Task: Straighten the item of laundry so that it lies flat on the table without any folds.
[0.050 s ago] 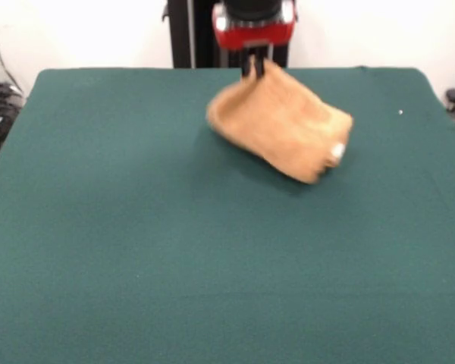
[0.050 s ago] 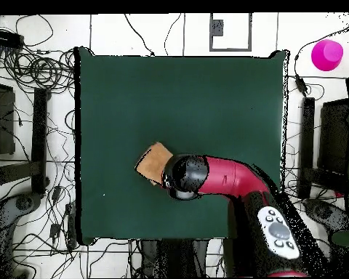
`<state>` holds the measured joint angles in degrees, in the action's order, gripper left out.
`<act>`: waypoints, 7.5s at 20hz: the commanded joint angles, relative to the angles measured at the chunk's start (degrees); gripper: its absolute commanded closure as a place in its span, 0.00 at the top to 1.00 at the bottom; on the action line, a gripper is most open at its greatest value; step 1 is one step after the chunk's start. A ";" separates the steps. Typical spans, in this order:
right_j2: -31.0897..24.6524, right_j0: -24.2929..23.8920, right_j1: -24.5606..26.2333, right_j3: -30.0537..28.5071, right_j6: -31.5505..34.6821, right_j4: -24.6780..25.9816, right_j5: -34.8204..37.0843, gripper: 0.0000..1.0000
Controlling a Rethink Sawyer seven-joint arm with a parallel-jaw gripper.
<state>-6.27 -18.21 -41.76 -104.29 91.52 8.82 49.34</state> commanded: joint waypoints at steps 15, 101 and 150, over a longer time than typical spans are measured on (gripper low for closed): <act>14.09 4.87 -1.59 -0.27 31.49 -7.74 16.01 0.00; 13.69 10.81 20.54 18.23 37.25 -34.77 21.29 0.00; -4.61 0.39 12.80 8.34 28.48 -33.12 -10.42 1.00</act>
<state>-5.13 -19.13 -28.41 -90.03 117.09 -25.25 39.92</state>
